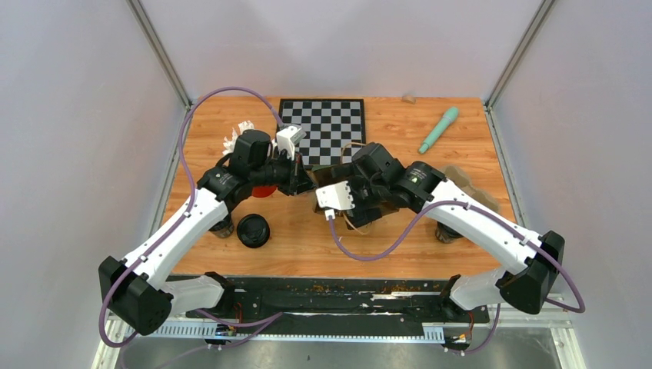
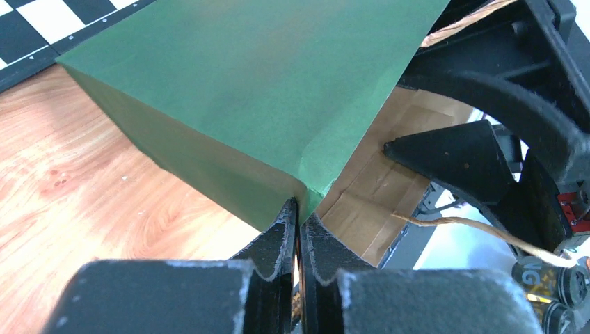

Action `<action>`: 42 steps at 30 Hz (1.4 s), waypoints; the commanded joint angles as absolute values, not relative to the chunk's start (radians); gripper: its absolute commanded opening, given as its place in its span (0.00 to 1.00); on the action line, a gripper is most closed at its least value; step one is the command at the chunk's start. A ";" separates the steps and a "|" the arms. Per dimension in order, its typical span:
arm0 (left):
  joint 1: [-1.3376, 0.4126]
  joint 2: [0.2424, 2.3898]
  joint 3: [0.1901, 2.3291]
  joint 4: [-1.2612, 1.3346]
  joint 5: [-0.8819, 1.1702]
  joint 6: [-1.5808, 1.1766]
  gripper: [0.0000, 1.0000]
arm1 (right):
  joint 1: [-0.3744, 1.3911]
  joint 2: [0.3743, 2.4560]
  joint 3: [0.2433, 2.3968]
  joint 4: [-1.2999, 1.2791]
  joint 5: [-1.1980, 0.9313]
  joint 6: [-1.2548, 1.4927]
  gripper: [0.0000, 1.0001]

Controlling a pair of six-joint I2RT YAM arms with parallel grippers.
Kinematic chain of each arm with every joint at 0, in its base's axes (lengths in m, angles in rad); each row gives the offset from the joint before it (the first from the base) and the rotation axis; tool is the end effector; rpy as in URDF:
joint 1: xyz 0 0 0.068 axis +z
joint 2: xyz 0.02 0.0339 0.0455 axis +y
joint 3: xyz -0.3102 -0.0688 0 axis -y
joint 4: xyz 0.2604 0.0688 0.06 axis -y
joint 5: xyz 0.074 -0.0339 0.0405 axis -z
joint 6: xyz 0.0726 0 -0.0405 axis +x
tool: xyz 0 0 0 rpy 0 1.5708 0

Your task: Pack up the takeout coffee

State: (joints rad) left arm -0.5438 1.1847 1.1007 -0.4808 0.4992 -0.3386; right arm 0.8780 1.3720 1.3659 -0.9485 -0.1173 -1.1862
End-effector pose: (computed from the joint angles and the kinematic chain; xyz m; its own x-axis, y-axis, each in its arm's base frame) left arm 0.2251 -0.1767 0.3651 -0.6979 0.0811 -0.7116 0.6027 0.6033 -0.5223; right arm 0.1876 0.2393 0.3568 0.5528 -0.7753 -0.3054 -0.7861 -0.3636 -0.4999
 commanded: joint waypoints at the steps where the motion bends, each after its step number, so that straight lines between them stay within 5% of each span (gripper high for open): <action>1: -0.548 1.168 1.118 -0.446 0.510 -0.368 0.09 | 0.870 1.356 1.390 -0.902 -0.113 -0.896 0.99; 21: -0.552 1.167 1.088 -0.428 0.520 -0.460 0.08 | 0.869 1.191 1.084 -0.571 0.161 -0.153 0.77; 42: -0.561 1.194 1.082 -0.417 0.532 -0.488 0.08 | 0.871 1.286 1.022 -0.448 0.452 0.132 0.71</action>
State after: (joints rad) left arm -0.5564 1.1881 1.0908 -0.4519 0.5060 -0.4736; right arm 0.8734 1.2938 1.0565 -0.5606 0.3767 0.0685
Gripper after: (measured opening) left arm 0.084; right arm 0.708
